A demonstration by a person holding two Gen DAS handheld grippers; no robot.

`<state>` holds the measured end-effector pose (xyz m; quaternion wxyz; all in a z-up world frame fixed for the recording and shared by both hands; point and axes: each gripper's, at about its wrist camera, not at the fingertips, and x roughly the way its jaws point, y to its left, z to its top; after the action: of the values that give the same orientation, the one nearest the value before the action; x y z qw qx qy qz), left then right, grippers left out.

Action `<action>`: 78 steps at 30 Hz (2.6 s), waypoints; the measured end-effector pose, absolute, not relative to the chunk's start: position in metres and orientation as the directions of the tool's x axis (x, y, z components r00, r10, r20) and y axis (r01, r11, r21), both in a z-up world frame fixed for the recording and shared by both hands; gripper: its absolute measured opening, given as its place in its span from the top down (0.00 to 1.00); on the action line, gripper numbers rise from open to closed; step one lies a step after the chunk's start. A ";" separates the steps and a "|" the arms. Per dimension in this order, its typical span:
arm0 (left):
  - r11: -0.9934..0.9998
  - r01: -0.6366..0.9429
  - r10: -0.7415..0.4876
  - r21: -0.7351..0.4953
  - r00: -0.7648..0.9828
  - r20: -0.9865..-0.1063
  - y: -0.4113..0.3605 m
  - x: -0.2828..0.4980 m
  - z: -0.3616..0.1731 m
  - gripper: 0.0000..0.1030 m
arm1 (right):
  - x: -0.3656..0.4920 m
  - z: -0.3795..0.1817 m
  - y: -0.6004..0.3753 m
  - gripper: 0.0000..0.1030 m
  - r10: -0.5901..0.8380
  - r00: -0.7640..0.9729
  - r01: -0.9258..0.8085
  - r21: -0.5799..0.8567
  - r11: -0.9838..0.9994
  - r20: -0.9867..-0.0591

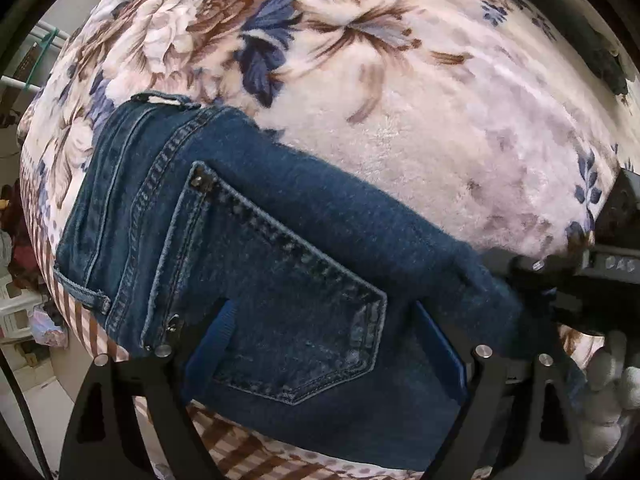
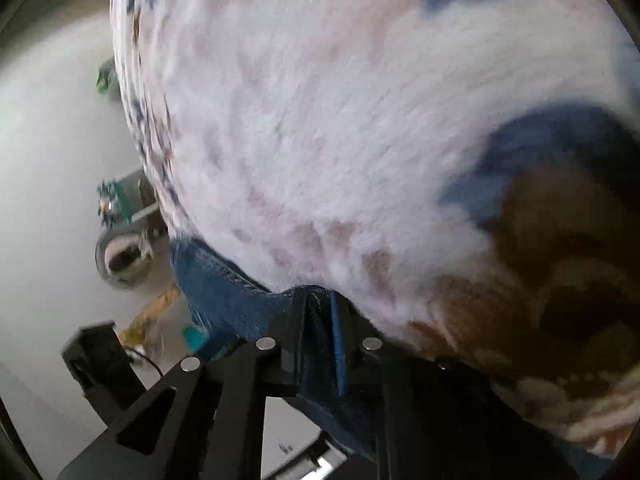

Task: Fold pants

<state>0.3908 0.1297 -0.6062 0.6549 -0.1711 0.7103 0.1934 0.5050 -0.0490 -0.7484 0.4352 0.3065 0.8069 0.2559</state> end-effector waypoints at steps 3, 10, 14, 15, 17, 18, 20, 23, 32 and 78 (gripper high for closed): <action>0.869 -0.492 0.010 0.051 -0.085 -0.996 0.130 0.383 -0.609 0.13 | 0.503 -0.748 -0.062 0.89 0.749 -0.389 0.319 0.684 0.656 -0.536; 0.895 -0.442 0.057 0.059 -0.017 -0.998 0.119 0.367 -0.593 0.13 | 0.512 -0.710 -0.076 0.75 0.679 -0.311 0.162 0.667 0.727 -0.664; 0.911 -0.409 0.070 0.052 0.029 -0.997 0.110 0.360 -0.588 0.13 | 0.514 -0.676 -0.112 0.49 0.683 -0.217 0.131 0.672 0.729 -0.698; 0.913 -0.404 0.073 0.055 0.028 -0.997 0.108 0.358 -0.590 0.13 | 0.510 -0.673 -0.113 0.49 0.683 -0.236 0.119 0.677 0.726 -0.691; 0.915 -0.400 0.059 0.048 0.016 -0.998 0.105 0.356 -0.595 0.13 | 0.497 -0.675 -0.101 0.49 0.652 -0.312 0.058 0.671 0.739 -0.691; 0.915 -0.402 0.049 0.040 0.011 -0.999 0.104 0.355 -0.597 0.13 | 0.493 -0.678 -0.093 0.49 0.616 -0.337 0.024 0.648 0.761 -0.711; 0.909 -0.416 0.037 0.029 0.012 -0.999 0.105 0.352 -0.600 0.13 | 0.484 -0.686 -0.079 0.49 0.513 -0.346 -0.074 0.568 0.820 -0.785; 0.898 -0.440 -0.010 -0.015 0.015 -1.000 0.116 0.354 -0.600 0.13 | 0.478 -0.680 -0.075 0.62 0.513 -0.296 -0.103 0.561 0.822 -0.806; 0.822 -0.548 -0.186 -0.153 -0.004 -0.983 0.130 0.380 -0.599 0.13 | 0.431 -0.630 -0.069 0.92 0.539 -0.148 -0.287 0.558 0.779 -0.829; 0.862 -0.507 -0.047 -0.014 -0.053 -0.997 0.168 0.350 -0.614 0.37 | 0.479 -0.765 -0.052 0.77 0.921 -0.305 0.561 0.735 0.380 -0.244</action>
<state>0.3502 0.1679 -0.6140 0.6592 -0.1968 0.7045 0.1744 0.4790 -0.0522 -0.7650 0.3327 0.4868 0.7612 0.2700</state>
